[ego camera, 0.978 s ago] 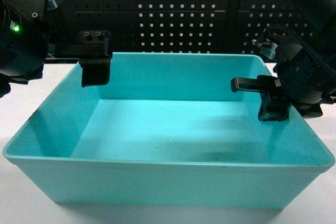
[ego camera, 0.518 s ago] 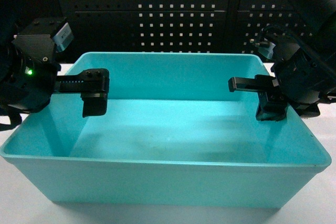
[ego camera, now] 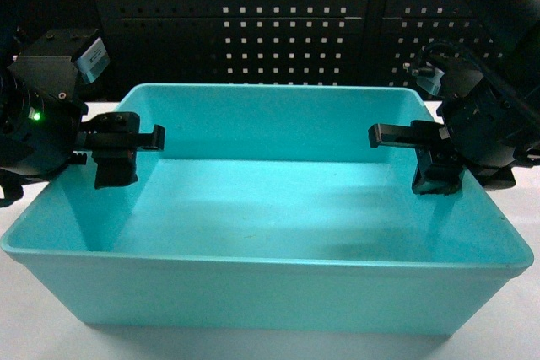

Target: Stack blue boxes stably on right

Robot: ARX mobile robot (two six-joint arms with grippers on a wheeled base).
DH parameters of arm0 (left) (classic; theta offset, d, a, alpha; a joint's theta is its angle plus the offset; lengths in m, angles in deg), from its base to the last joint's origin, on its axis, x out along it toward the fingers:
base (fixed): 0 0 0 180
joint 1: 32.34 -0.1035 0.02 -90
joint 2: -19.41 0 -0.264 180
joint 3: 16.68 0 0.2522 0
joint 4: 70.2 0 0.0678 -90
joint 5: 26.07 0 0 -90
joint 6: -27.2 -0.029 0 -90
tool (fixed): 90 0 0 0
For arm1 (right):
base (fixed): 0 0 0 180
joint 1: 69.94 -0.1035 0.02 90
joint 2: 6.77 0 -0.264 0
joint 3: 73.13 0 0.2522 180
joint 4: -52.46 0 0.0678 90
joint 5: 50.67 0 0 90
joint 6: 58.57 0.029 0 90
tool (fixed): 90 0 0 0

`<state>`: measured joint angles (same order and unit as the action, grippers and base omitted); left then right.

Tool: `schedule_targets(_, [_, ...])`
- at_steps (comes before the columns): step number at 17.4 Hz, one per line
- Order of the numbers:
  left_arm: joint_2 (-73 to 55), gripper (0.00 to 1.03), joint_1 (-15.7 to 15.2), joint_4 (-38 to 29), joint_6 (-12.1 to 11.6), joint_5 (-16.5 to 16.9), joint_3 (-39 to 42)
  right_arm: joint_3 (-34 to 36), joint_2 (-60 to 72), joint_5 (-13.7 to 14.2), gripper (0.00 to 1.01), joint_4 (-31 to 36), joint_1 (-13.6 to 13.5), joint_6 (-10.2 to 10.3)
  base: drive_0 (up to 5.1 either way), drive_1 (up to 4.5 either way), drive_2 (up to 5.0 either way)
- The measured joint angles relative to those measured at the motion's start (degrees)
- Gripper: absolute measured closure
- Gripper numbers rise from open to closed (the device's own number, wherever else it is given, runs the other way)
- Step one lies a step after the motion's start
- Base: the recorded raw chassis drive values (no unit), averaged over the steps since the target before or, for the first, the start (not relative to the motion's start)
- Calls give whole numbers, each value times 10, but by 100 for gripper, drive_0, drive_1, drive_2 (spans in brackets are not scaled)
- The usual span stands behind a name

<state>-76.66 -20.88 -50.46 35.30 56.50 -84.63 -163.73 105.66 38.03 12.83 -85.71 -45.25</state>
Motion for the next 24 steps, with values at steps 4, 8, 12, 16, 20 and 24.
schedule_targets(4, [6, 101, 5, -5, -10, 7, 1, 0, 0, 0, 93, 0, 0, 0, 0, 0, 0])
schedule_targets(8, [25, 101, 15, -47, -28, -10, 31, 0, 0, 0, 93, 0, 0, 2, 0, 0, 0])
schedule_targets(12, [31, 101, 17, -51, -41, -14, 32, 0, 0, 0, 93, 1, 0, 3, 0, 0, 0])
schedule_targets(16, [30, 101, 17, -52, -41, -15, 32, 0, 0, 0, 93, 1, 0, 3, 0, 0, 0])
schedule_targets(20, [30, 101, 17, -52, -42, -15, 32, 0, 0, 0, 93, 1, 0, 4, 0, 0, 0])
schedule_targets(24, [31, 101, 21, -21, -47, -23, 21, -38, -1, -13, 93, -72, 0, 17, 0, 0, 0])
